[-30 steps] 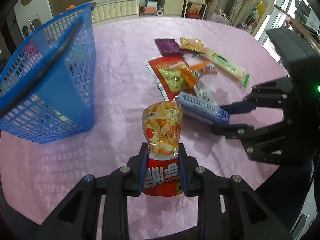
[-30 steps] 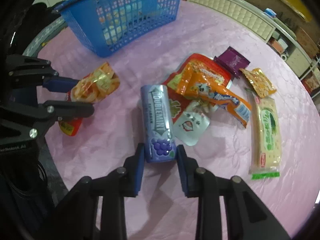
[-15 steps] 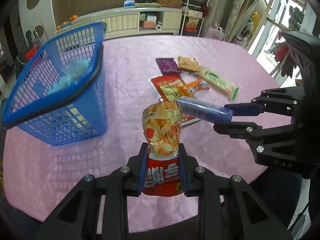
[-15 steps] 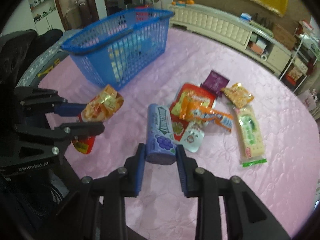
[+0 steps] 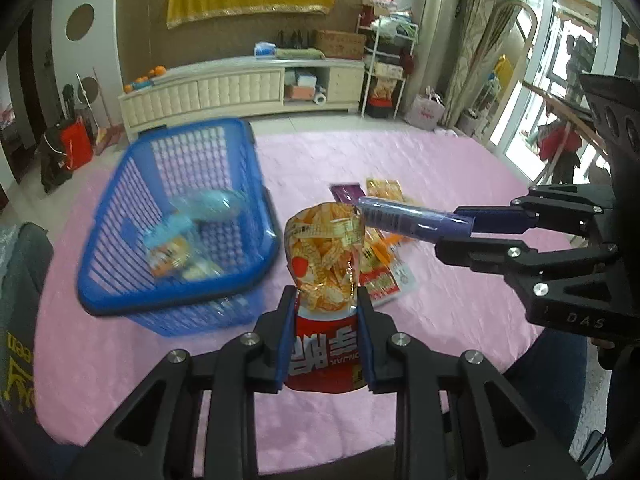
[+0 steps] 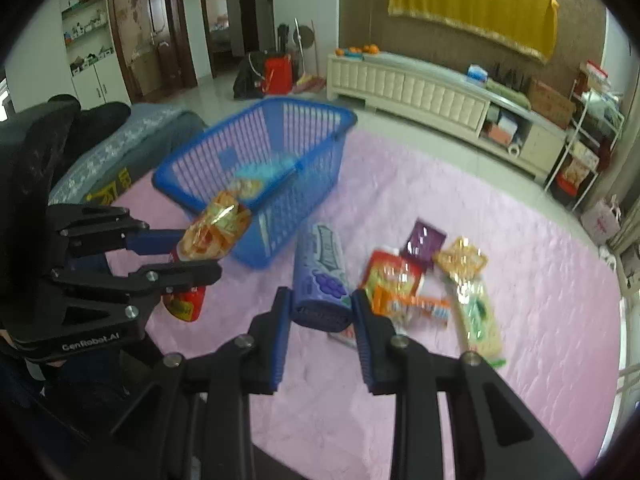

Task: Organize snacks
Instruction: 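Lift both held snacks and carry them over the blue basket, then open both tools to drop the noodle bag and gum box into the basket, then move both tools back from the basket toward the remaining snacks, then grasp the orange sausage stick with the left tool while the right tool grasps the saltine cracker packet, then lift both held snacks and carry them over the blue basket, then open the left tool to drop the sausage stick while the right tool releases the cracker packet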

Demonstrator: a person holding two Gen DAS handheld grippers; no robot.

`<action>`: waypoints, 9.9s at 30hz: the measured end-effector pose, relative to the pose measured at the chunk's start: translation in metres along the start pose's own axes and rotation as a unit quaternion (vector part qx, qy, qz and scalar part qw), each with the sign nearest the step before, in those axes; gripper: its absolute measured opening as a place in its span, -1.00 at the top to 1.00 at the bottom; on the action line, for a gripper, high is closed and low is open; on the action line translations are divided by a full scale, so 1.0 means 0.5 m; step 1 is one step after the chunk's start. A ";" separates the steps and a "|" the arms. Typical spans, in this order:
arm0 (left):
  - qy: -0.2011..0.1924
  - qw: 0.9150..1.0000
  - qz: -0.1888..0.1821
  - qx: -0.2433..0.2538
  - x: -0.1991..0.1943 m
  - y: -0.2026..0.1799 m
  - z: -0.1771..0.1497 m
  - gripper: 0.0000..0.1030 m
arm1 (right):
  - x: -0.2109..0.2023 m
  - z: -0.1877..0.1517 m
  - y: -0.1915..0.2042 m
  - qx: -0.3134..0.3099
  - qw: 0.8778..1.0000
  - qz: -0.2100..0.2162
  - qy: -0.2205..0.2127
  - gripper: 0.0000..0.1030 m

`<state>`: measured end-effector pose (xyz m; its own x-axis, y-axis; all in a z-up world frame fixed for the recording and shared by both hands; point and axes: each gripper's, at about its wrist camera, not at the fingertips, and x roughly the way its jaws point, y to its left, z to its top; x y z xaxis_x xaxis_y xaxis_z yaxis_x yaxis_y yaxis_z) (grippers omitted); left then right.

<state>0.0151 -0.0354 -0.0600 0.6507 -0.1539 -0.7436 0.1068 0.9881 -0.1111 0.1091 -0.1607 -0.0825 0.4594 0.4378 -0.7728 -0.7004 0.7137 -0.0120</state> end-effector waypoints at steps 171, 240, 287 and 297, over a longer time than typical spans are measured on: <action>0.166 0.971 -0.047 0.164 0.401 -0.238 0.118 0.76 | 0.094 -0.189 -0.395 0.187 0.978 -0.080 0.045 -0.99; -0.019 0.999 0.005 0.029 0.035 0.083 0.184 0.76 | 0.049 0.115 -0.081 0.094 0.993 -0.065 -0.001 -0.17; 0.001 0.999 0.034 -0.022 0.044 0.327 0.151 -0.25 | 0.191 0.232 0.077 0.016 0.999 -0.016 0.040 -0.17; 0.006 0.998 0.043 -0.033 0.004 0.322 0.101 -0.29 | 0.202 0.230 0.145 -0.042 0.998 0.015 0.047 -0.17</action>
<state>0.0714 0.1231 -0.0461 0.6461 -0.0681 -0.7602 0.0004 0.9960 -0.0889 0.1677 -0.0019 -0.0883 0.3866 0.4017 -0.8301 -0.7583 0.6508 -0.0382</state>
